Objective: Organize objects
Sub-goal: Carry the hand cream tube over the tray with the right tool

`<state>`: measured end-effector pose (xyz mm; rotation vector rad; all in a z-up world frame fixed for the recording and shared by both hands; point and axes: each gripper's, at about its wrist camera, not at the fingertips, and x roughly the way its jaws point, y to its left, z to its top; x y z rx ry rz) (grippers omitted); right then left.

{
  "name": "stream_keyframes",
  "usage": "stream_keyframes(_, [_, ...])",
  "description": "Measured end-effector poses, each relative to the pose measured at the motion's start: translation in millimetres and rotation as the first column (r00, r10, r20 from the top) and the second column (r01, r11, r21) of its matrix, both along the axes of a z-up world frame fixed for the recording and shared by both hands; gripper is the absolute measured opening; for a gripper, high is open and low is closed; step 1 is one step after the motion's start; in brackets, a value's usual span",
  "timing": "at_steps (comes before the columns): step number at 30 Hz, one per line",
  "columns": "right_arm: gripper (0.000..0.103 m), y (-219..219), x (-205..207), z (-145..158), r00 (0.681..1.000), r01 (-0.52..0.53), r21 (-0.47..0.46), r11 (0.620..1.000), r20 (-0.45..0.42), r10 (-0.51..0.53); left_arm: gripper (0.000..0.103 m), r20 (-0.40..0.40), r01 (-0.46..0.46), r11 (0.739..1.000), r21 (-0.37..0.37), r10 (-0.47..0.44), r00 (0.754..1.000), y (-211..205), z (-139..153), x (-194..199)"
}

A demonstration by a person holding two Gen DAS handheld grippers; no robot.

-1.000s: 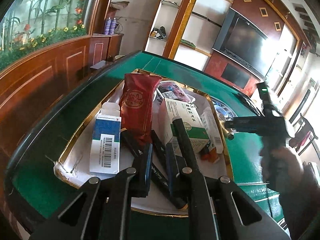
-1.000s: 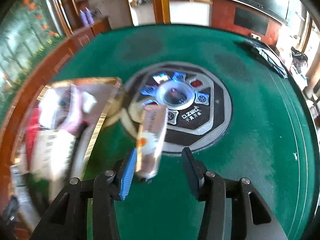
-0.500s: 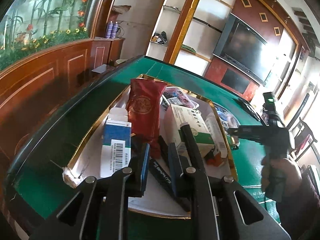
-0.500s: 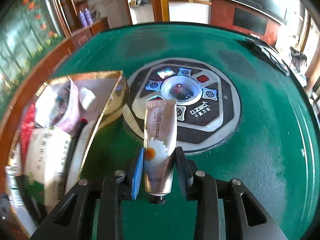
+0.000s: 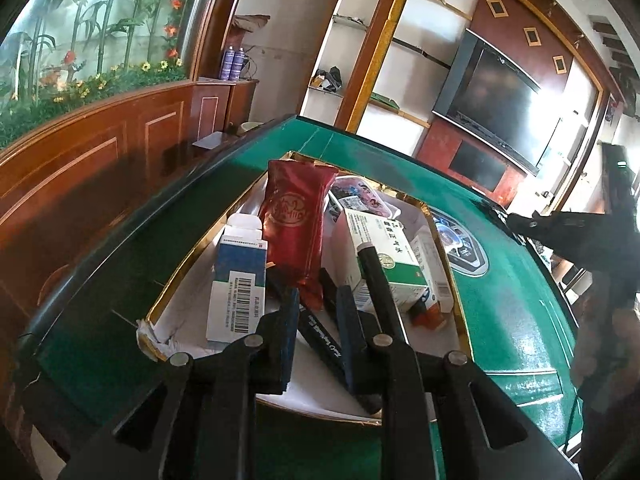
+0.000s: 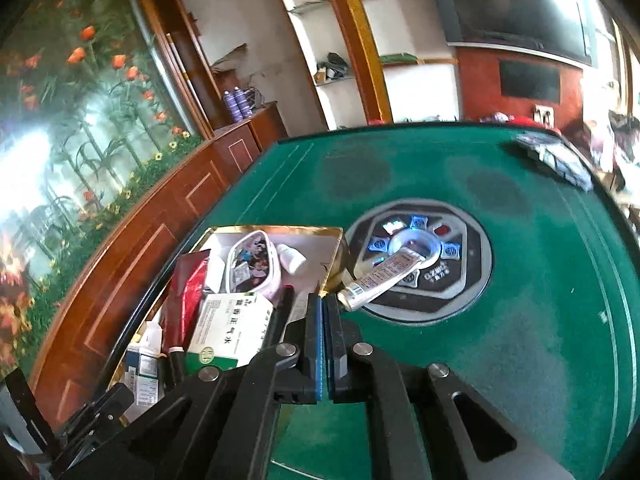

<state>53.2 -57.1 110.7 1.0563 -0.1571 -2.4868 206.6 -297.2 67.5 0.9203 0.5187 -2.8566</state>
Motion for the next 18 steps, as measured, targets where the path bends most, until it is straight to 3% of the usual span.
stream_keyframes(1, [0.007, 1, -14, -11, 0.998, 0.025, 0.027, 0.999, 0.053, -0.026, 0.024, -0.003, 0.002, 1.0, 0.003, -0.002, 1.0, 0, 0, 0])
stream_keyframes(2, [0.025, 2, -24, -20, 0.994, 0.044, 0.051, 0.998, 0.095, -0.049, 0.025, -0.007, 0.005, 1.0, 0.007, -0.005, 1.0, 0, 1, 0])
stream_keyframes(4, [0.047, 8, -53, -47, 0.975, 0.072, 0.053, 0.996, 0.207, -0.082, 0.028, -0.017, 0.013, 1.0, 0.008, -0.012, 1.0, 2, 2, 0])
stream_keyframes(8, [0.047, 17, -93, -80, 0.925, 0.148, -0.005, 0.989, 0.355, -0.137, 0.035, -0.04, 0.026, 1.0, -0.002, -0.026, 0.999, 3, 7, -3])
stream_keyframes(11, [0.048, 7, -112, -87, 0.91, 0.2, 0.018, 0.98, 0.368, -0.192, 0.038, -0.043, 0.038, 0.999, 0.004, -0.038, 0.998, 1, 7, -7])
stream_keyframes(15, [0.05, -26, -127, -84, 0.911, 0.176, 0.155, 0.972, 0.349, -0.22, 0.038, -0.04, 0.053, 0.998, 0.016, -0.053, 0.998, -4, 4, -13])
stream_keyframes(18, [0.045, -47, -125, -84, 0.93, 0.137, 0.307, 0.942, 0.288, -0.229, 0.038, -0.039, 0.056, 0.998, 0.028, -0.055, 0.998, -7, 1, -14])
